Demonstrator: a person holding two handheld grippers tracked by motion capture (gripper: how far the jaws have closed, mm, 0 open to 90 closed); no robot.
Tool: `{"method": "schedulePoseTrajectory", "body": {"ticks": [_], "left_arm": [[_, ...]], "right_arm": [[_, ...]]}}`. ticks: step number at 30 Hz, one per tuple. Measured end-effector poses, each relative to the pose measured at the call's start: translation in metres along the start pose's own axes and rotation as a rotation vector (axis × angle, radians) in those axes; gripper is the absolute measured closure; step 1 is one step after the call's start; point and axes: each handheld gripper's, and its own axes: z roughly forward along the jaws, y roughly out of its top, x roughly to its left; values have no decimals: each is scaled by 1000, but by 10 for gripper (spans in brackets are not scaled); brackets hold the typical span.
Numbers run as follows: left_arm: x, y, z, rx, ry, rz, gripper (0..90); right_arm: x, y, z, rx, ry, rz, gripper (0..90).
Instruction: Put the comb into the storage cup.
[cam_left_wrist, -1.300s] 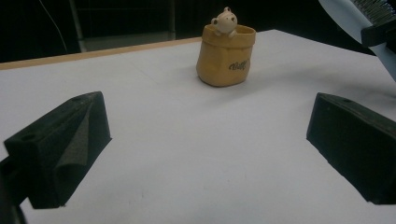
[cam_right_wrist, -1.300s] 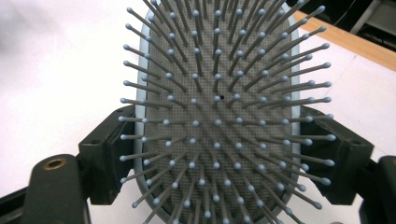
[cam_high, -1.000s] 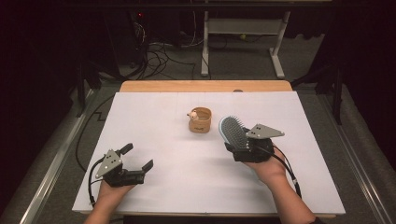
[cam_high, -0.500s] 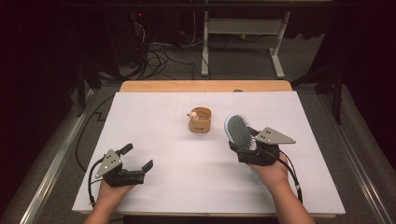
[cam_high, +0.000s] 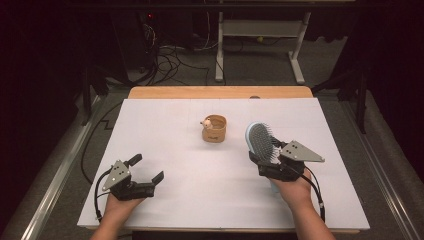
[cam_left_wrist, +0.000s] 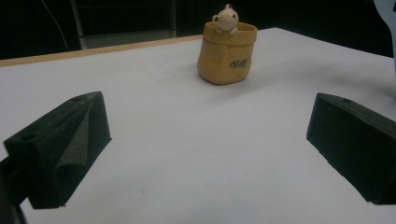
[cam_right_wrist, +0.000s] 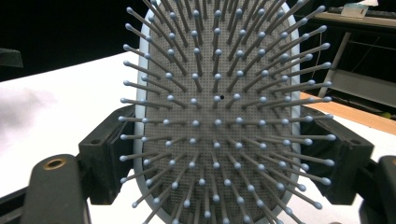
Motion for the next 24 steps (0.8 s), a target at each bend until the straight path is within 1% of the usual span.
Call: {"method": "schedulePoseTrajectory", "body": {"ticks": [7,10,12,16,19,24], "left_arm": [[-3,-4,3,7,-11,0,8],[-5,-3,6,9,-5,18,8],[-6,-1,9,10,0,20,8],[-13,-2,18,35,6,48,8],[-17,-3,23,45,-1,51,7],[-22,0,31,45,-20,54,4]], "right_arm": [[-3,-7,-7,-20,-12,17,206],[-4,-8,-10,-26,-14,24,206],[-4,-9,-11,-31,-18,24,206],[-4,-8,-11,-36,-14,28,206],[-3,-8,-11,-37,-10,35,206],[-3,-8,-10,-40,-9,36,206]]}}
